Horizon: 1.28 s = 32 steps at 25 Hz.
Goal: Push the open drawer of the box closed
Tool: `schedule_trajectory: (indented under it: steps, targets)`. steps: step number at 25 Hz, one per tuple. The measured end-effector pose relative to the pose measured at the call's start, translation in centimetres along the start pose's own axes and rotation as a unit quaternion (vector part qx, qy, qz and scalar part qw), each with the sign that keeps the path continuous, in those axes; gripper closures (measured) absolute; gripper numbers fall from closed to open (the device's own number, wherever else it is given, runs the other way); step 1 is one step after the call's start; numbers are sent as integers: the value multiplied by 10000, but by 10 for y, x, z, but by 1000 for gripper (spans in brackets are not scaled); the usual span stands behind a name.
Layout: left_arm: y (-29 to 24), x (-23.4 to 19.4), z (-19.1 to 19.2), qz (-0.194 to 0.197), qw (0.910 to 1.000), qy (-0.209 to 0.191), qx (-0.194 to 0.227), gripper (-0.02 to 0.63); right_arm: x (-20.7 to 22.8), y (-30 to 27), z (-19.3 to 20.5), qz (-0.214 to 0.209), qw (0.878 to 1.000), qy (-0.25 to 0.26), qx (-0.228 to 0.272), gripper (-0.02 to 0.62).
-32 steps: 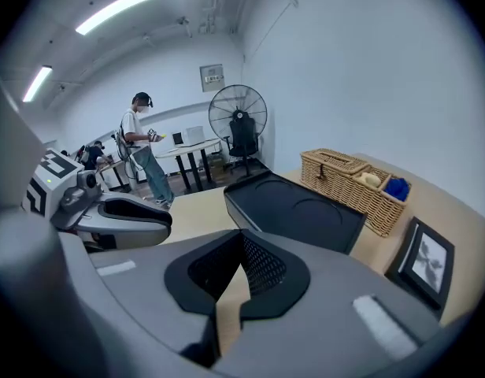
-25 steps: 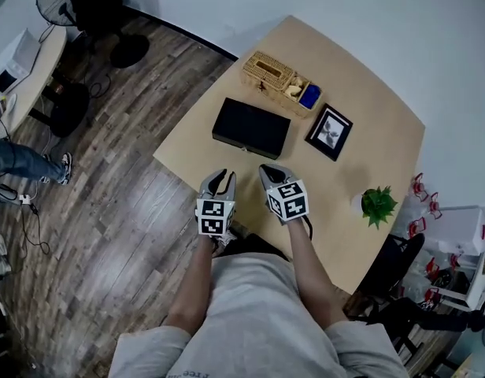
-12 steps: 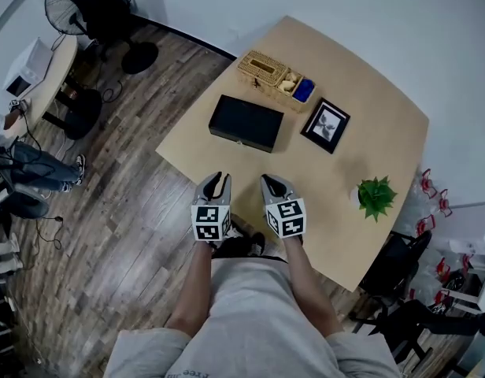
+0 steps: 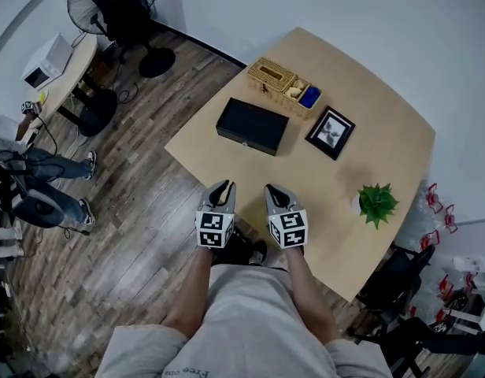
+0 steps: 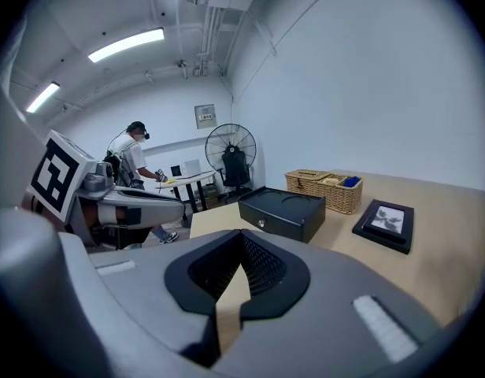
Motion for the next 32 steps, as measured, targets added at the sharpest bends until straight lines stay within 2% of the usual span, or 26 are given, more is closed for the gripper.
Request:
schedule_trajectory:
  steps: [8,20,32]
  targets:
    - [9,8,-1,-3,10000,-21,96,552,-4,11,3,-37,9999,-65,101,594]
    - [13,3,6,-33,9999,2,-150,552,-9,15,8,1,10000,-22,-50,594]
    - [18,4,9,74,9998,-11,-158,552,-8,12,6,20,9999,25,-145,594]
Point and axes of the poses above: the fingertips, and each gripper's own axes: y backward along the fingers, x to its right, z out of its underside, the point moved 9 cm from there along y, backward along the fingers, and after that the axes turned 13 degrees about -z, right-handed, at the moved point
